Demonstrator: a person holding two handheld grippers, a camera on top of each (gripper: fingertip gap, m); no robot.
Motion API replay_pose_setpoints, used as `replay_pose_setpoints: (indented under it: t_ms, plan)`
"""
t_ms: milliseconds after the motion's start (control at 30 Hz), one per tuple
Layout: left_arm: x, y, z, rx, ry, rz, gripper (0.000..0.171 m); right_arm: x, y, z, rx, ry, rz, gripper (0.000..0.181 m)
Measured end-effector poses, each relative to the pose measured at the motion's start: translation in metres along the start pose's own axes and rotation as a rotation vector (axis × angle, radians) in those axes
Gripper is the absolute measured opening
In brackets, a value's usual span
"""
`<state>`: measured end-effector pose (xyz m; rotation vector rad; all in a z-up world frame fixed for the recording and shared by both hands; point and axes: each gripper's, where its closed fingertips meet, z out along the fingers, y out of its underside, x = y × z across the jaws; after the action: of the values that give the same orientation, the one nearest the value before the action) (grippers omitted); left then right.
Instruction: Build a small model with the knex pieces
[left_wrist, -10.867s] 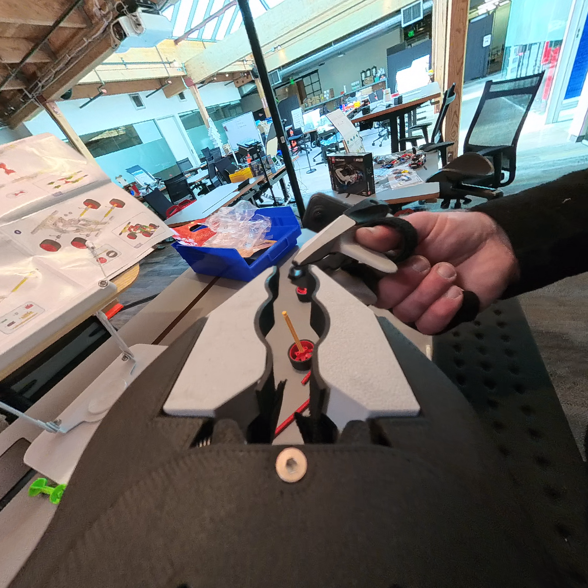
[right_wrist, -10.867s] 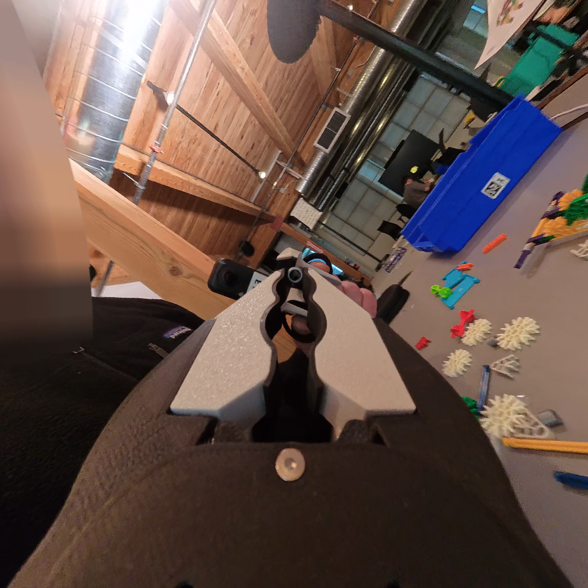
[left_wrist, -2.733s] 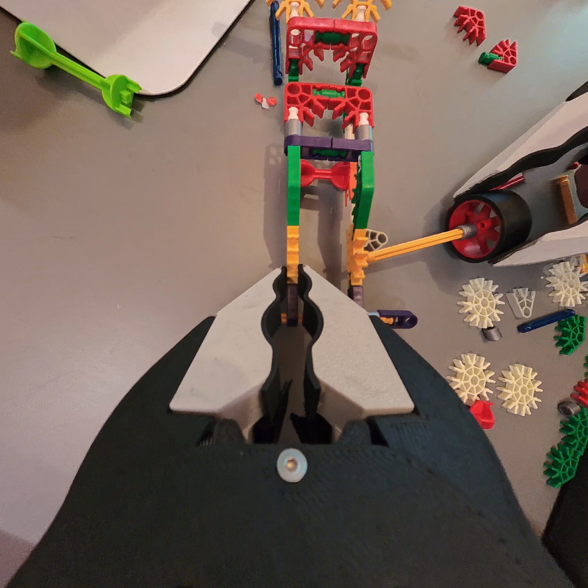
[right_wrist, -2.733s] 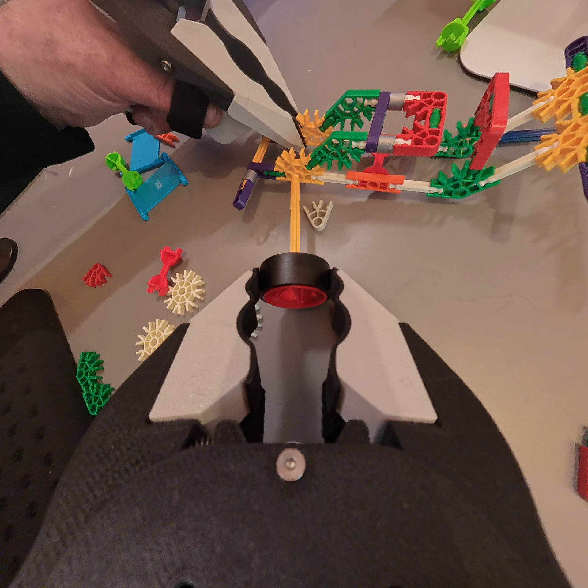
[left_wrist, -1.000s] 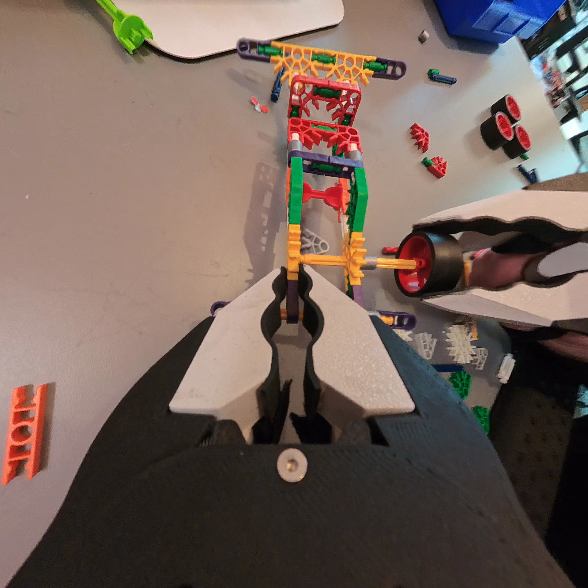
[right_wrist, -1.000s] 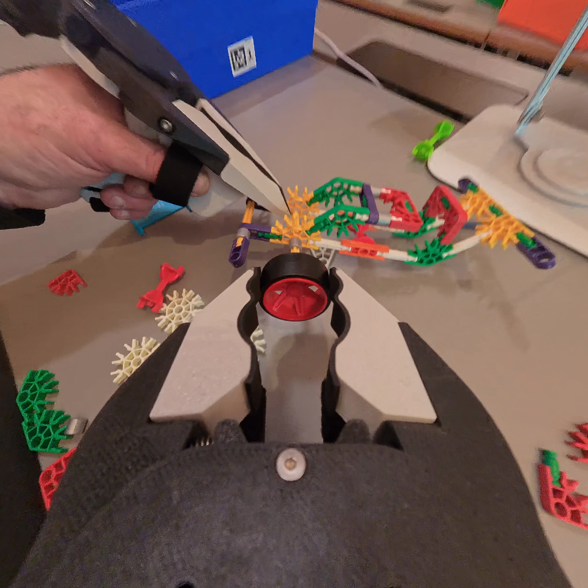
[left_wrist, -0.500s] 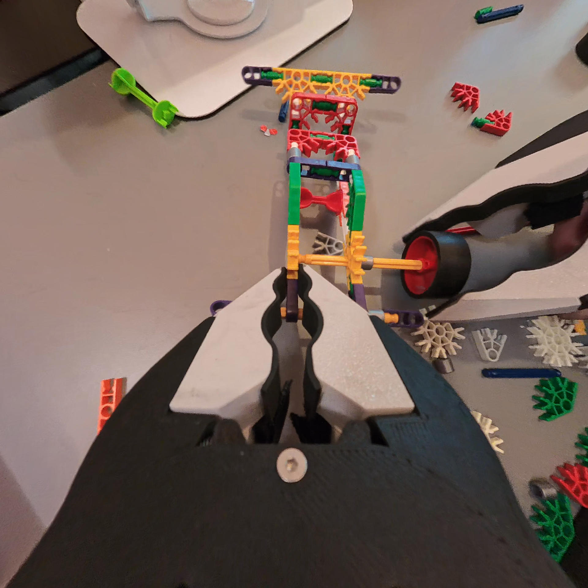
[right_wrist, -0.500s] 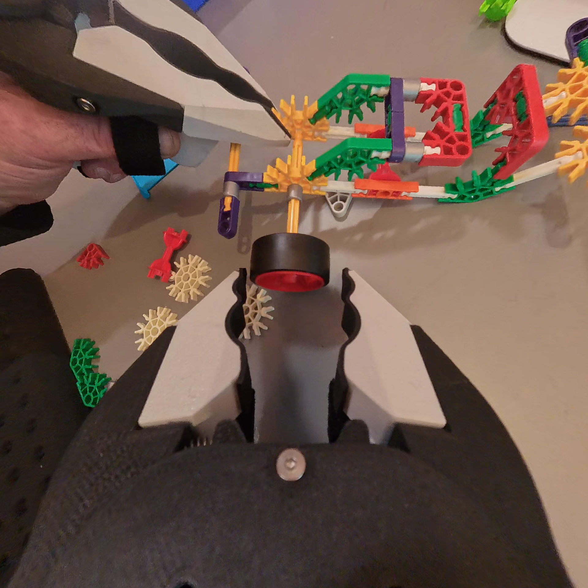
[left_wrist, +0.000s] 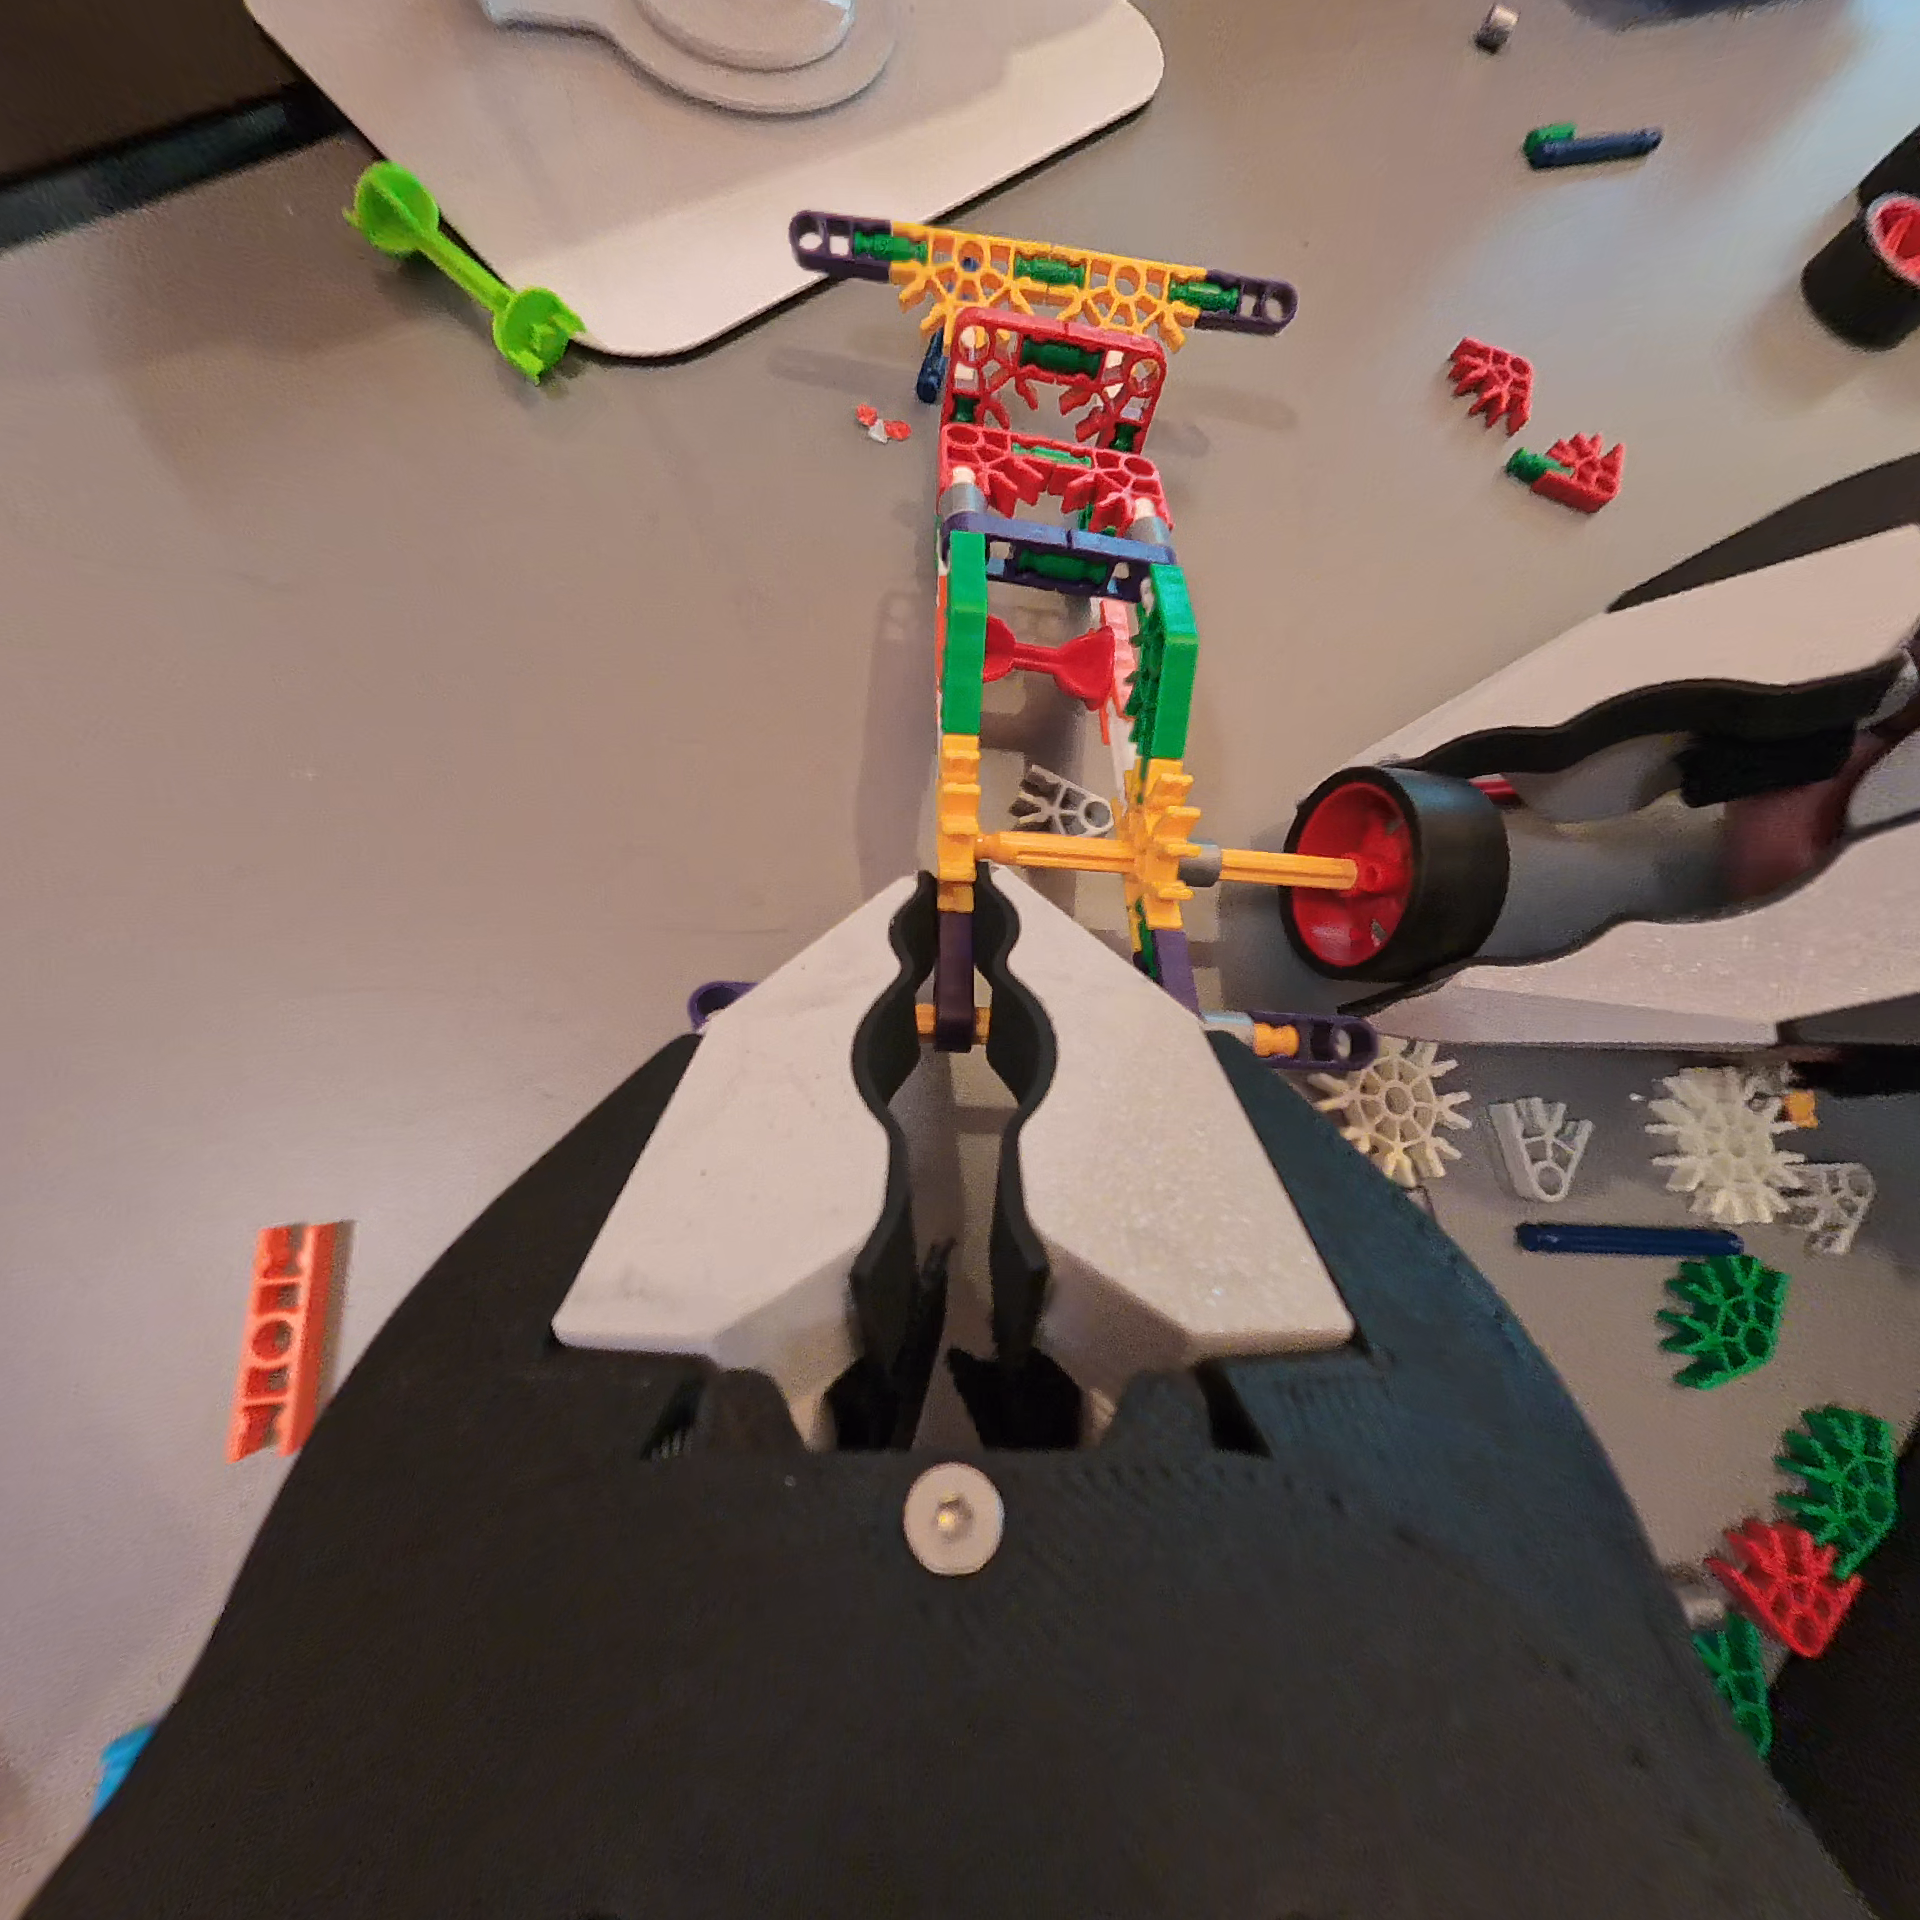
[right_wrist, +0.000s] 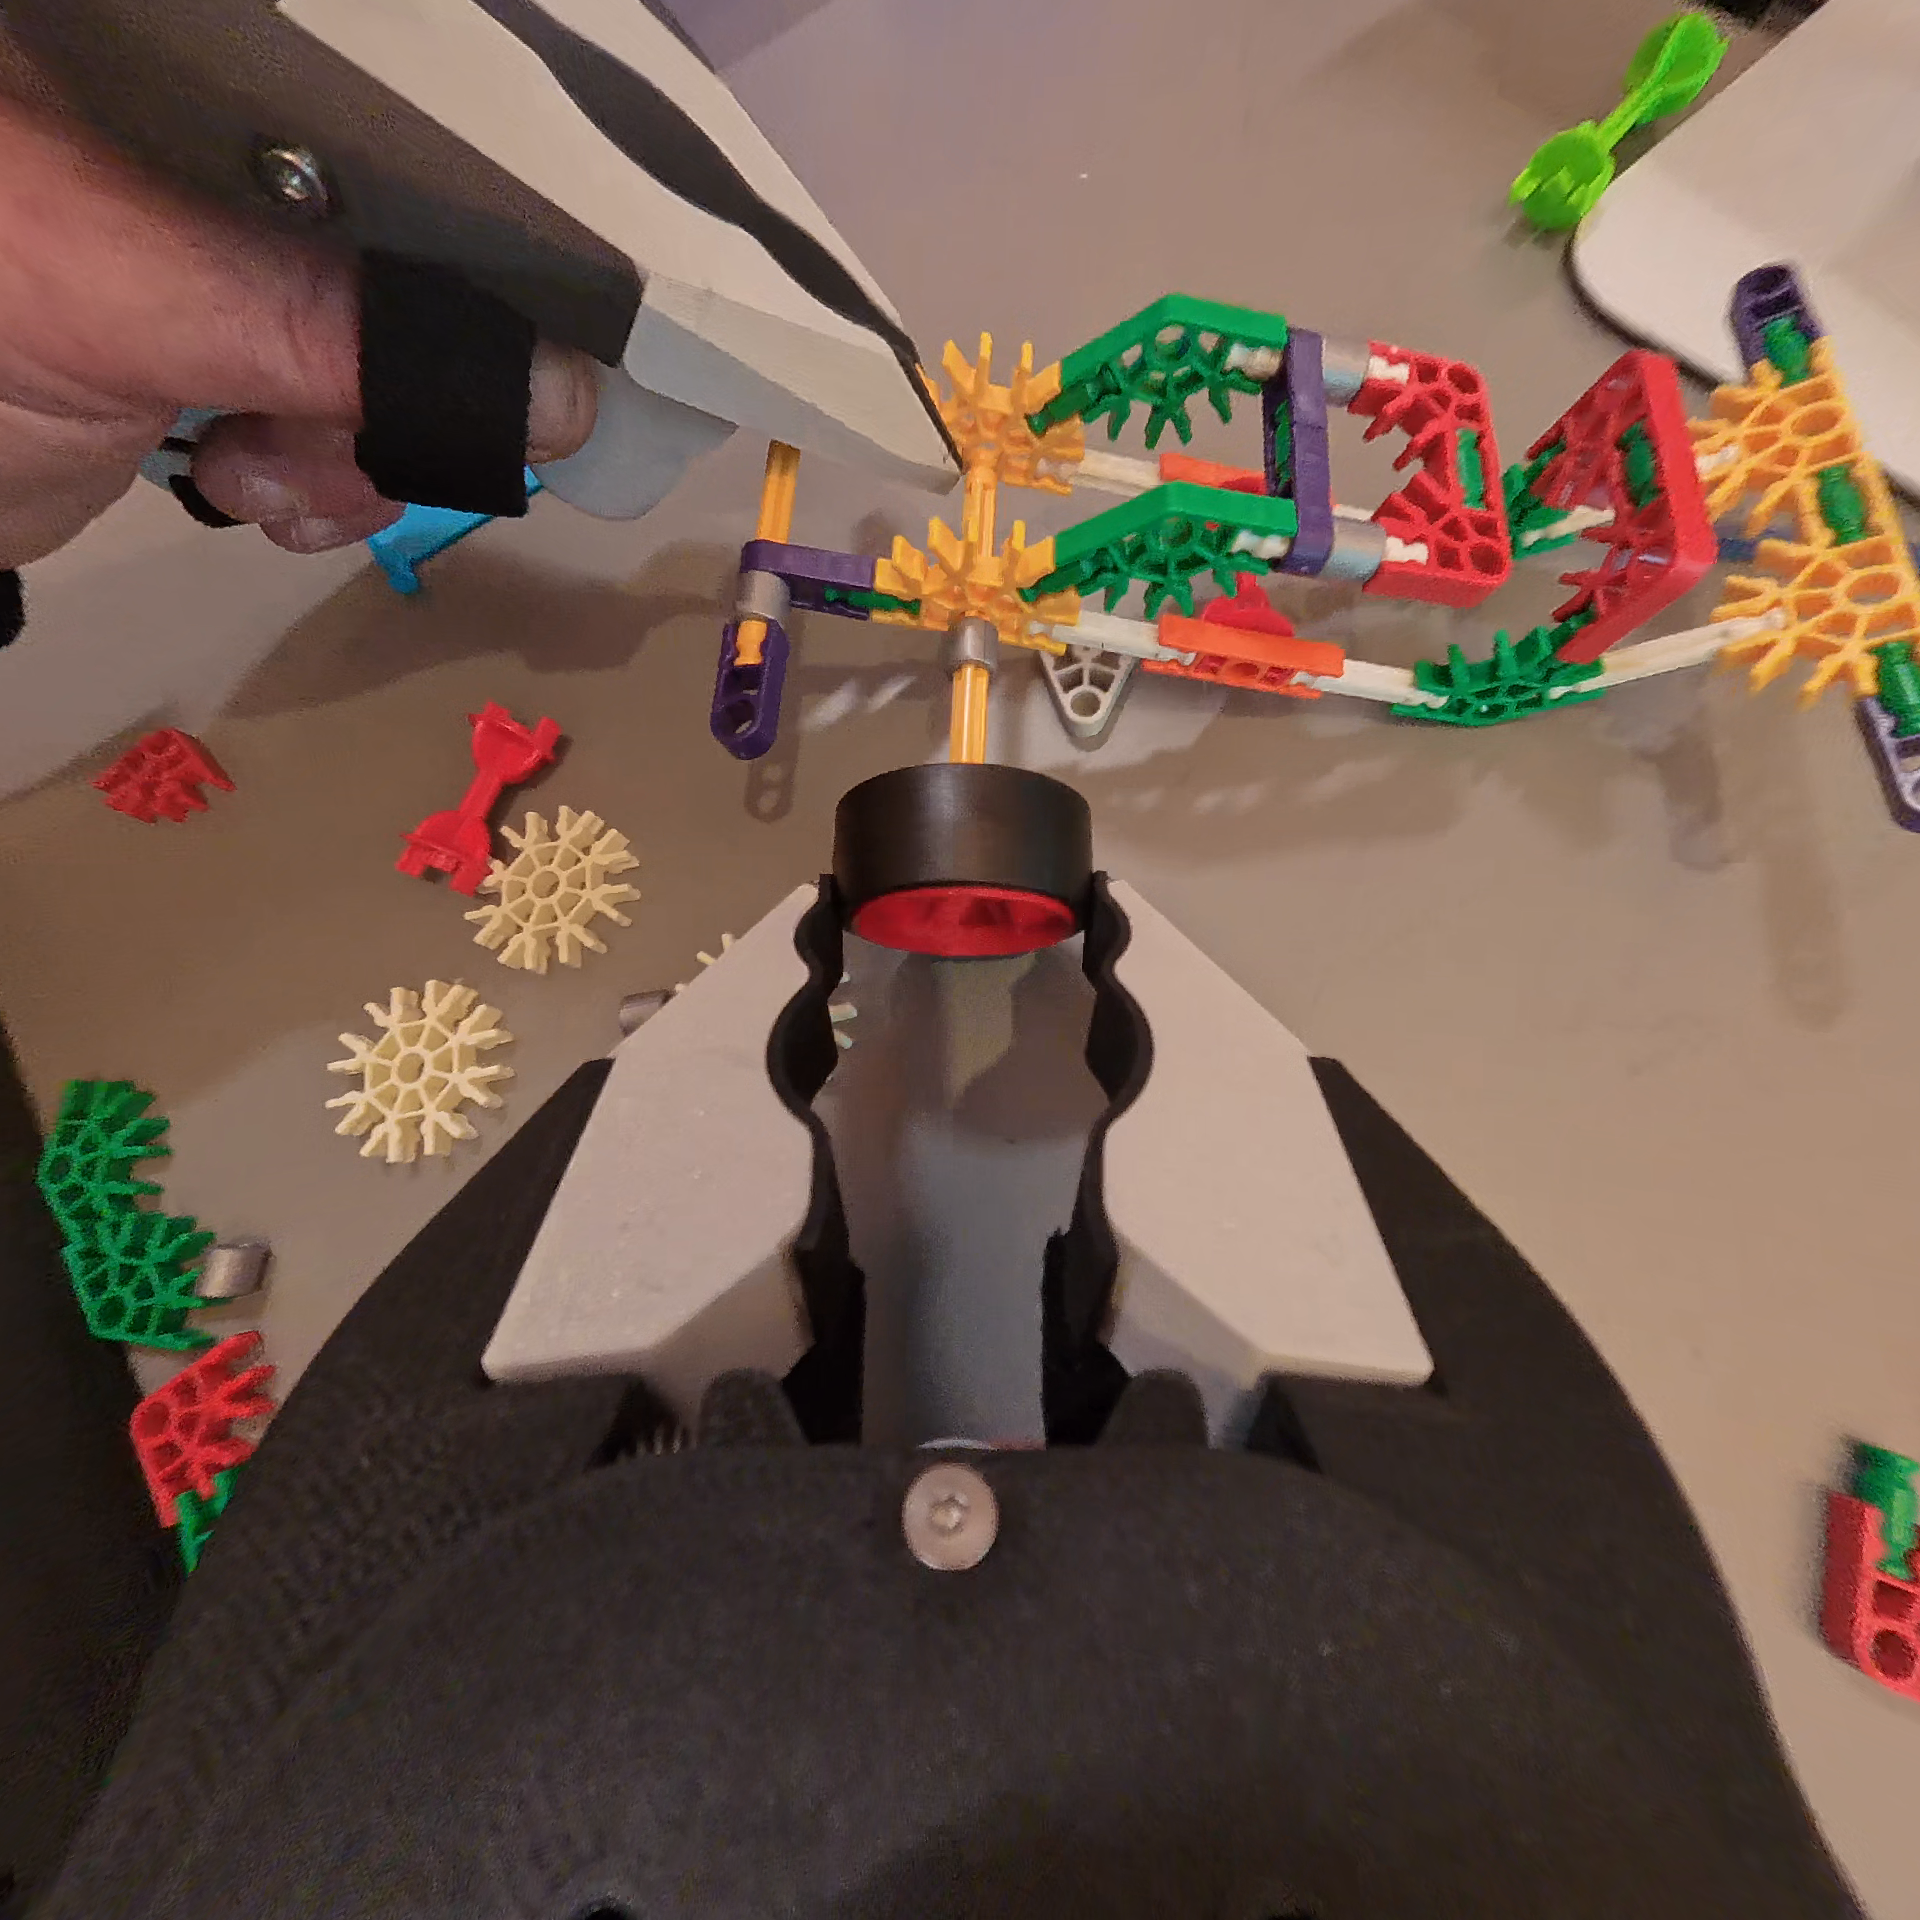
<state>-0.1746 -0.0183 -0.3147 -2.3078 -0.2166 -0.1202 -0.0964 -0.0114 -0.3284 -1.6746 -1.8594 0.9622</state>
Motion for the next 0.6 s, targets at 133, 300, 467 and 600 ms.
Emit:
replay_pose_setpoints:
  t_ms: [133,300,467,600]
  plan:
    - [0.001,0.004,0.004,0.019,0.034,-0.064,0.003,0.0,0.003,0.002,-0.008,0.024,-0.019,0.044]
    - [0.004,0.003,0.004,0.024,0.009,-0.012,0.004,0.001,0.005,0.005,-0.023,0.016,-0.017,0.044]
    - [0.002,-0.003,-0.003,0.036,-0.039,0.105,0.003,-0.008,0.001,0.004,-0.021,-0.173,0.169,0.044]
    - [0.003,-0.006,-0.009,0.064,-0.065,0.206,0.002,-0.016,-0.006,-0.001,-0.017,-0.375,0.351,0.044]
